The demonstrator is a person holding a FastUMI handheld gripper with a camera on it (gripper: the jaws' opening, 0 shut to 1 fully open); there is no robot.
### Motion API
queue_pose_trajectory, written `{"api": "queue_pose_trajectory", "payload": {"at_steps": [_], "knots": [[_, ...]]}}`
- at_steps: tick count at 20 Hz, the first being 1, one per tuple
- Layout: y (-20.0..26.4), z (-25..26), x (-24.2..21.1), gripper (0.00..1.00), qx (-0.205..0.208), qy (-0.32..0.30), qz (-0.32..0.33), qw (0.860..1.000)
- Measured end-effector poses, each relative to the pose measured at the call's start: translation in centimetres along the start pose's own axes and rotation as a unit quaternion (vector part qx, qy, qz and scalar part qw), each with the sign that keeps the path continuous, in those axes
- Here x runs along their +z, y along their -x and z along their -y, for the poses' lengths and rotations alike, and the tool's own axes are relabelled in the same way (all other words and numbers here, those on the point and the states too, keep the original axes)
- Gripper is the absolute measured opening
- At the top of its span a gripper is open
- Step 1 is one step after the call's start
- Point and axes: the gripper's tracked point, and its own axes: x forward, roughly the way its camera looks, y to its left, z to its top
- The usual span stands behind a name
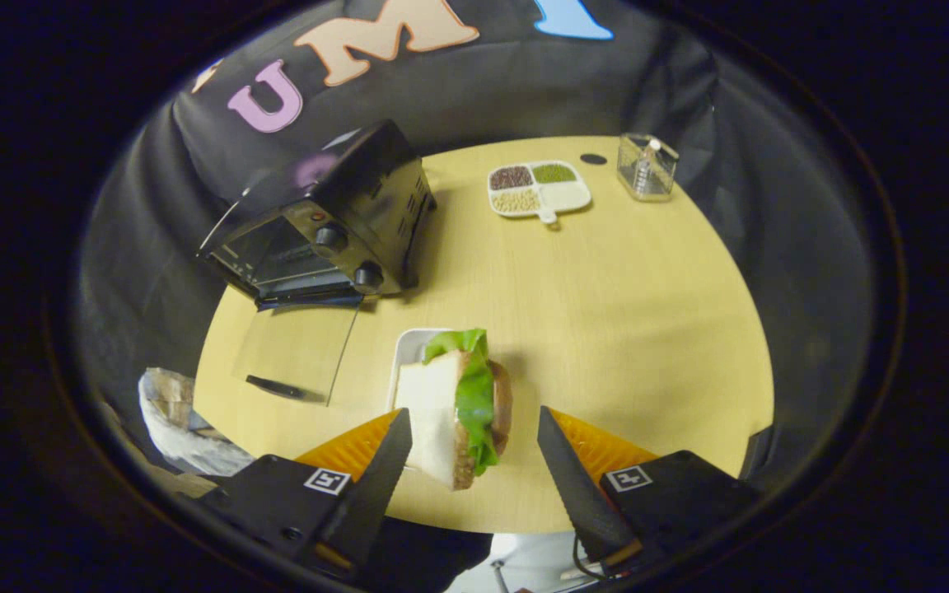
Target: Open the toaster oven, put the food inside, and close the toaster oven door.
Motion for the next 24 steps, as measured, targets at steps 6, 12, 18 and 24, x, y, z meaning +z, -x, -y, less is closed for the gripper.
{"api": "queue_pose_trajectory", "payload": {"at_steps": [6,12,18,24], "knots": [[-2.5,-0.8,-1.7,0.87,0.071,-0.069,-0.062,0.993],[-3.2,-3.9,-1.6,0.49,0.139,-0.185,-0.072,0.970],[-1.2,-5.3,0.0,0.36,0.128,-0.241,-0.023,0.962],[1.8,-11.7,3.4,0.36,0.169,-0.340,0.087,0.921]]}}
